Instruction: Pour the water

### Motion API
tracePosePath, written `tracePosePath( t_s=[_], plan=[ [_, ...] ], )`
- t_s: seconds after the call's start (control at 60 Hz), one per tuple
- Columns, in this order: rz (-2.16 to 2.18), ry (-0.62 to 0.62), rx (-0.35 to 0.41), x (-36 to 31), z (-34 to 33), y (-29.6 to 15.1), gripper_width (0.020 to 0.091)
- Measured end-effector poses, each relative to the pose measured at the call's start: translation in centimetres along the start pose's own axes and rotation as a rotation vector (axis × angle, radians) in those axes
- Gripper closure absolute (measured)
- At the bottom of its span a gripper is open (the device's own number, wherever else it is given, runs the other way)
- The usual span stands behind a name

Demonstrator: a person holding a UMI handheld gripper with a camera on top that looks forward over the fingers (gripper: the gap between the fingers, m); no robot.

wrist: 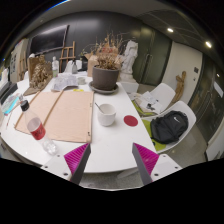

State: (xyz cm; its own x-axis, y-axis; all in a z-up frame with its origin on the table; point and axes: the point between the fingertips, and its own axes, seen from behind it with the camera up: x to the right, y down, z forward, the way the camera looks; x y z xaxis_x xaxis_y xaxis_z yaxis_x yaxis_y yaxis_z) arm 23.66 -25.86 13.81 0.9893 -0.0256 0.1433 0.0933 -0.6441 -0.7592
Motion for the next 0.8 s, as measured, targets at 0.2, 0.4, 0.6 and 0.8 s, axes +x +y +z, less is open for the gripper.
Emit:
tracePosePath(
  t_s=[0.2, 0.4, 0.6, 0.8],
  plan=[
    [0.003, -0.039, -0.008, -4.5, -0.4, 2.2, 0.025],
    [0.028, -0.131, 0.011, -13.8, -1.4, 4.7, 0.0247],
    [0.038, -0.198, 0.116, -22.7, -1.0, 3.4, 0.0244],
    [0.078, -0.143, 0.212, -26.5, 3.7, 0.6, 0.0262]
  ],
)
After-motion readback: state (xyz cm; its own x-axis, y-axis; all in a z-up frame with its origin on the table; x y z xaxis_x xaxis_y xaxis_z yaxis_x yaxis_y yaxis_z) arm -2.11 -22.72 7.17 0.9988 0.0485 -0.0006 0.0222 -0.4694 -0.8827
